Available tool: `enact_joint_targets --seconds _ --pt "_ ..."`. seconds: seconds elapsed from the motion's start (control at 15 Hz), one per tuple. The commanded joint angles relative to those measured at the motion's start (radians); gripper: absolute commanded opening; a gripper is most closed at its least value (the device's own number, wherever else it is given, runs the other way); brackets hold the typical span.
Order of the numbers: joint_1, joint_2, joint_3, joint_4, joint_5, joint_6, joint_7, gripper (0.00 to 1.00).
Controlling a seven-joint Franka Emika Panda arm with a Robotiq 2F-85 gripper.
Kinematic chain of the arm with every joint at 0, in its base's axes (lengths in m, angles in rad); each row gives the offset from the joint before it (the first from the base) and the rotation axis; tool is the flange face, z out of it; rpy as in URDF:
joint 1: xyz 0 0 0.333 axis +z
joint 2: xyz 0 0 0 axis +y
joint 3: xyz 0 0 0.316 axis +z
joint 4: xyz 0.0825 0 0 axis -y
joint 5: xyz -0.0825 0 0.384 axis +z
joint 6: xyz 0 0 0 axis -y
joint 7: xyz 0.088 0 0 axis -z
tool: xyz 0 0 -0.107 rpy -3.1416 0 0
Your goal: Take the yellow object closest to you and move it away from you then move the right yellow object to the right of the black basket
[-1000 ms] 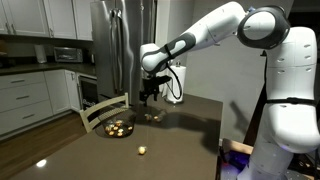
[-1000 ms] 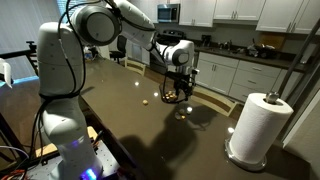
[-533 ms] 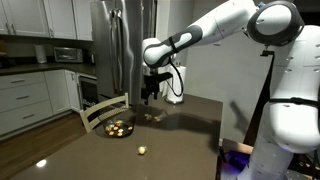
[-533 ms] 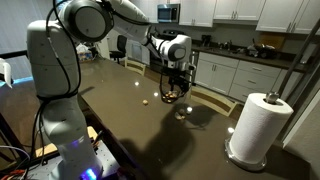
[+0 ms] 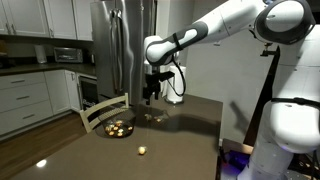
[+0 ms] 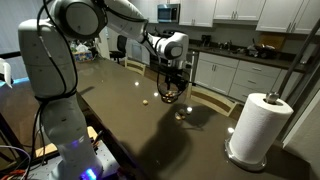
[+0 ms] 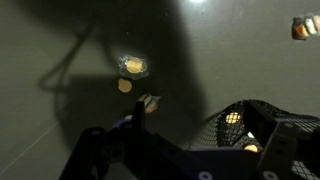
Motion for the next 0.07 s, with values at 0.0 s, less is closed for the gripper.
enact_joint_targets --seconds 0.0 --pt "0.004 0.002 -0.004 0.002 0.001 -0.002 0.000 1.00"
